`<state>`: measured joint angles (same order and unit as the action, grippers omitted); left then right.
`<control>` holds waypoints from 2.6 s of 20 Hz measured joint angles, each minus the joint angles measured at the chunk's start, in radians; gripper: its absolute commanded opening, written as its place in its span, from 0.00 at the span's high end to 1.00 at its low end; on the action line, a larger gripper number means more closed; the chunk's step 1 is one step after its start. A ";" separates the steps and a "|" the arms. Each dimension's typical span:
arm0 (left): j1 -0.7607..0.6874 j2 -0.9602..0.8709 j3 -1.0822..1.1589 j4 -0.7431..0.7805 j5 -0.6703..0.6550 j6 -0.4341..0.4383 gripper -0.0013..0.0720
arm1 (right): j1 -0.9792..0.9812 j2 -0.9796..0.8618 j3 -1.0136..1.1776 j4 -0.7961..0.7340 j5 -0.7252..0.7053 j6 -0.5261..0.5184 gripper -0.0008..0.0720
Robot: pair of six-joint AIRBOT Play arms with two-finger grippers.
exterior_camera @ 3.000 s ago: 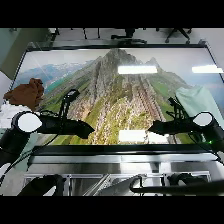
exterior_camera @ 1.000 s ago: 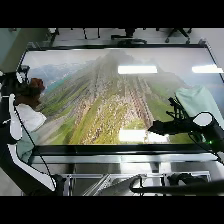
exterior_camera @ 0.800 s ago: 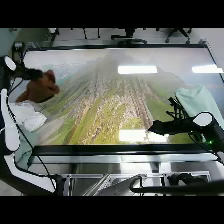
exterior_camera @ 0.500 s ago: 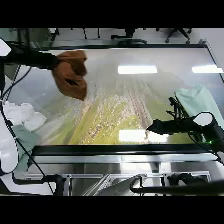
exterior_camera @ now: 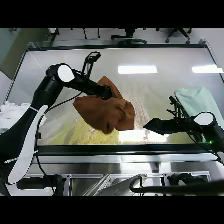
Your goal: Fold the shirts.
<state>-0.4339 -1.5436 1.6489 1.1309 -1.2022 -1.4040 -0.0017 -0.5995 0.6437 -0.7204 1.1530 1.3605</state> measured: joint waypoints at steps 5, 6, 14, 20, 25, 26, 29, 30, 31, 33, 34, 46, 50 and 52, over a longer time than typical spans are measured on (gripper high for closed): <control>0.097 -0.003 0.106 -0.004 -0.232 -0.057 0.02 | -0.002 -0.008 0.000 -0.005 -0.003 0.000 0.16; 0.128 0.016 0.076 -0.004 -0.277 -0.064 0.02 | -0.002 -0.013 0.000 -0.012 -0.004 0.000 0.16; 0.254 0.275 -0.656 -0.103 -0.167 -0.024 0.02 | -0.003 -0.158 0.000 -0.092 -0.116 -0.051 0.17; 0.168 0.303 -1.037 -0.427 0.217 0.121 0.02 | 0.000 -0.361 0.032 -0.041 -0.254 -0.178 0.17; 0.068 0.195 -1.024 -0.539 0.356 0.175 0.51 | 0.036 -0.510 0.069 0.128 -0.293 -0.315 0.70; 0.059 0.173 -1.005 -0.537 0.370 0.179 0.61 | 0.045 -0.528 0.074 0.148 -0.295 -0.333 0.87; 0.053 0.124 -0.938 -0.518 0.375 0.196 0.97 | 0.064 -0.559 0.098 0.175 -0.283 -0.368 0.96; 0.059 0.116 -0.916 -0.507 0.359 0.200 0.97 | 0.062 -0.561 0.113 0.174 -0.266 -0.375 0.96; 0.072 0.113 -0.893 -0.496 0.332 0.206 0.97 | 0.055 -0.559 0.132 0.160 -0.247 -0.381 0.96; 0.114 0.137 -0.836 -0.484 0.264 0.211 0.97 | 0.018 -0.533 0.192 0.182 -0.190 -0.382 0.96; 0.140 0.164 -0.800 -0.481 0.222 0.212 0.97 | -0.006 -0.516 0.228 0.183 -0.161 -0.381 0.96; 0.434 0.597 0.074 -0.478 -0.119 0.128 0.97 | -0.286 -0.171 1.038 0.205 0.097 -0.291 0.96; 0.541 0.626 0.296 -0.436 -0.182 0.113 0.97 | -0.298 -0.082 1.201 0.132 0.053 -0.298 0.96; 0.588 0.619 0.326 -0.399 -0.209 0.104 0.97 | -0.299 -0.074 1.221 0.080 0.065 -0.289 0.96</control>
<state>0.1539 -0.9245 1.9747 0.7315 -1.4113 -1.3003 -0.3012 -0.6739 1.8645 -0.6399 1.2182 1.0714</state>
